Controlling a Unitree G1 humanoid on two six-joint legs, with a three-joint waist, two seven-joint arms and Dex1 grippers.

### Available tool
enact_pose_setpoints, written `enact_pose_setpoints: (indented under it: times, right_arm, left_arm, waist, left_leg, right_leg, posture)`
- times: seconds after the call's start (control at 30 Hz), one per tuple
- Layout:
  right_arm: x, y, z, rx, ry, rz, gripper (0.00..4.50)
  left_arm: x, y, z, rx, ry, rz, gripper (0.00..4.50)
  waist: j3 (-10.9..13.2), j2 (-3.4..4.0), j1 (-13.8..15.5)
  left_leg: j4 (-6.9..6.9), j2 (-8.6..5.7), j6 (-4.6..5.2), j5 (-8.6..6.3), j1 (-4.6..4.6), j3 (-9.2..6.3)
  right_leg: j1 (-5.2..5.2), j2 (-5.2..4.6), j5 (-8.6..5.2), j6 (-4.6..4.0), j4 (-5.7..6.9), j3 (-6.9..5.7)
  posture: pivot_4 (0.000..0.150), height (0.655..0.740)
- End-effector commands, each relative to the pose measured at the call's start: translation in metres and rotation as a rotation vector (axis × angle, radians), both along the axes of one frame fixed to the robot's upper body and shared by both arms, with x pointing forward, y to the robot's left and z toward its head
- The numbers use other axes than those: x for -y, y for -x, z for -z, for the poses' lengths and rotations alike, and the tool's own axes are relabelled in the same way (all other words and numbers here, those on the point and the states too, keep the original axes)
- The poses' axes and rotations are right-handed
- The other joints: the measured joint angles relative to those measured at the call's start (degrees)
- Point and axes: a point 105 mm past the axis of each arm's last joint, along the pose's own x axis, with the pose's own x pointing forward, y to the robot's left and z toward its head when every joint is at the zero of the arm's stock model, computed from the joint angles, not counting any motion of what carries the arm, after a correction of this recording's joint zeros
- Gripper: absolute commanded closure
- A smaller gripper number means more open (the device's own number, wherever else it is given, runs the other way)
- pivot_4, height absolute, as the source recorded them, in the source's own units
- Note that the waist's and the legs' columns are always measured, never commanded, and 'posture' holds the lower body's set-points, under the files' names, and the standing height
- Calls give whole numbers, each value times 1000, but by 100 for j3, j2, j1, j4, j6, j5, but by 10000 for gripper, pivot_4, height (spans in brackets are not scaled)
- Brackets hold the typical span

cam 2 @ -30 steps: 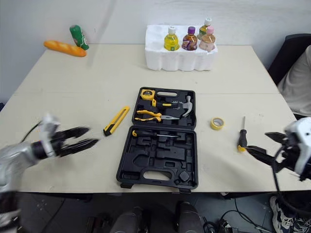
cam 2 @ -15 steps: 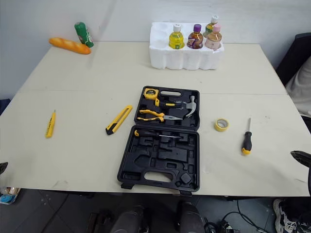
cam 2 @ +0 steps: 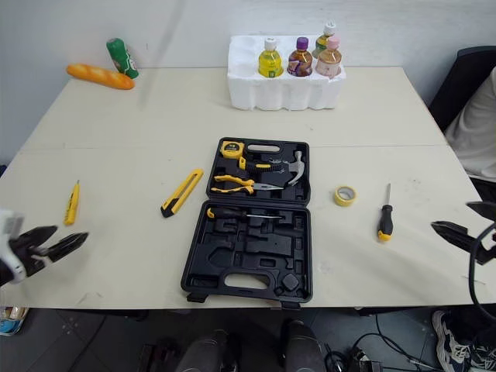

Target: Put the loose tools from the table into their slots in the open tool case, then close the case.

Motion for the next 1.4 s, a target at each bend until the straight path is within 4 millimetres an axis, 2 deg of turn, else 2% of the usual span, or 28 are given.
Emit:
enact_pose_setpoints:
  times: [0.03,0.13,0.2,0.27,0.37,0.47,0.53,0.6,0.67,0.83,0.93,1.07,1.13,1.4]
  right_arm:
    - [-44,3,-21,53,-36,-148,0]
    - [-86,10,-28,59,-57,-293,0]
    - [-107,16,-30,57,-54,-366,0]
    - [-117,19,-33,57,-57,-395,0]
    - [-118,17,-33,61,-64,-357,0]
    - [-112,17,-24,37,-65,-296,0]
    - [-101,13,-15,30,-70,-196,0]
    - [-88,10,-4,18,-77,-60,0]
    - [-82,12,7,-3,-101,50,0]
    - [-82,14,39,-50,-144,276,0]
    - [-70,7,53,-46,-166,464,0]
    - [-58,0,70,-56,-199,610,0]
    - [-53,-8,77,-52,-215,643,0]
    - [-33,-36,99,-27,-235,759,0]
  left_arm:
    - [15,-11,-8,5,22,-52,298]
    - [14,-19,-7,-9,43,-188,298]
    - [14,-21,-8,-16,53,-264,298]
    - [23,-22,-11,-18,70,-265,298]
    - [29,-24,-17,-4,66,-255,298]
    - [50,-26,-30,40,100,-109,298]
    - [80,-21,-45,88,114,79,298]
    - [115,-8,-60,131,121,317,298]
    - [140,10,-70,146,136,531,298]
    - [183,49,-86,106,162,1009,298]
    - [196,60,-97,100,167,1222,298]
    - [208,60,-110,128,156,1384,298]
    - [213,51,-112,153,138,1405,298]
    - [221,27,-114,228,133,1413,298]
  waist:
    - [0,-1,-9]
    - [2,-6,-12]
    - [3,-21,-2]
    - [1,-53,41]
    - [-5,-79,98]
    - [-7,-85,136]
    - [-9,-93,173]
    - [-8,-94,184]
    - [-8,-94,176]
    - [-9,-85,105]
    - [-8,-83,81]
    - [-16,-66,95]
    - [-16,-66,96]
    - [-15,-64,3]
  left_leg:
    - [5,0,0,3,1,0]
    - [12,-1,5,12,6,2]
    - [14,-1,3,15,7,0]
    - [15,-1,4,19,6,-3]
    - [21,-1,8,20,0,-2]
    - [28,-3,11,17,-2,-1]
    - [28,-3,11,17,-4,-3]
    - [30,-3,7,16,-8,-5]
    - [32,-4,-2,11,-9,-4]
    - [29,1,-19,26,3,-2]
    - [29,3,-36,31,13,4]
    - [30,4,-39,40,11,-1]
    - [29,6,-15,54,9,0]
    - [31,11,-2,62,4,4]
  right_leg:
    - [0,1,0,0,8,1]
    - [1,3,0,0,25,4]
    - [2,4,0,0,31,4]
    - [2,6,0,0,33,3]
    - [2,6,0,0,41,2]
    - [3,5,0,0,35,3]
    - [3,4,0,-1,34,0]
    - [2,4,-1,-2,29,-2]
    - [2,3,-1,-2,24,0]
    - [2,16,-9,-15,39,4]
    - [0,26,-12,-22,55,14]
    - [-3,44,-13,-27,62,22]
    - [-4,83,-13,-27,59,33]
    - [-5,95,-12,-25,59,41]
  posture:
    - [1500,7367]
    - [1500,7367]
    - [1500,7367]
    - [1500,7367]
    - [1500,7367]
    - [1500,7367]
    - [1500,7367]
    - [1500,7367]
    - [1500,7367]
    - [1500,7367]
    - [1500,7367]
    - [1500,7367]
    - [1500,7367]
    - [1500,7367]
